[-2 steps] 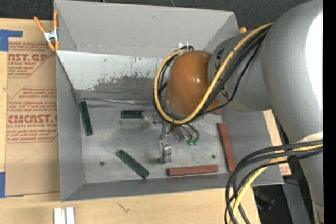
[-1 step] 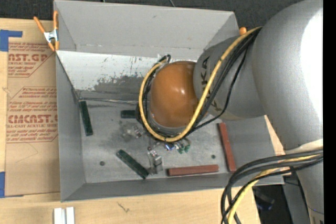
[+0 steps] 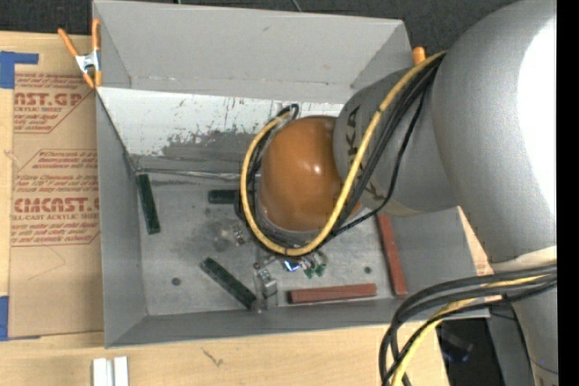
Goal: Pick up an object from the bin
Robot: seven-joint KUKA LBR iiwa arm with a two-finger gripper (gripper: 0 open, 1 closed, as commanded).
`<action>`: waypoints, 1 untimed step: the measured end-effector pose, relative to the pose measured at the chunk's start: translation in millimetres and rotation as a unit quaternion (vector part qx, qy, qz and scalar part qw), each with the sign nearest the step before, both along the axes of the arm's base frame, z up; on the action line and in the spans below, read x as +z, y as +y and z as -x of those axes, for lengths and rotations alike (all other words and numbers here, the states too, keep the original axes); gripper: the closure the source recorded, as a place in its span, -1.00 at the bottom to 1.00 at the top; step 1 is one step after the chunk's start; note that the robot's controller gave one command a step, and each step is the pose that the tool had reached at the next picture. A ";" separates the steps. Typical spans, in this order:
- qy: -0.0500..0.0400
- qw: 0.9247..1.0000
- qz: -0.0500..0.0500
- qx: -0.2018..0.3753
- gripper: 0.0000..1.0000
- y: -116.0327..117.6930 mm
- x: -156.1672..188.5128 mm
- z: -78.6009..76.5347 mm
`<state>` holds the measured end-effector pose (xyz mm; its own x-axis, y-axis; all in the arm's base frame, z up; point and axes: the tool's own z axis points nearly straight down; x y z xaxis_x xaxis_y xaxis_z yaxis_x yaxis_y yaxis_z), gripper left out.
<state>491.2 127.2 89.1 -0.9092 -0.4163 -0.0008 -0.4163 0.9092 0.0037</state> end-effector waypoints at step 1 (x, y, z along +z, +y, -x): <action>-0.002 0.997 0.002 -0.074 -1.00 13.5 -9.8 4.7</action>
Offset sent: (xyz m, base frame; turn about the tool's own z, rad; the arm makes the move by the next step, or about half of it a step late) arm 0.0019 0.0443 -0.0191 0.3401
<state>486.5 140.7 79.3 -0.9609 -0.2768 -0.0030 -0.2768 0.9609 -0.0014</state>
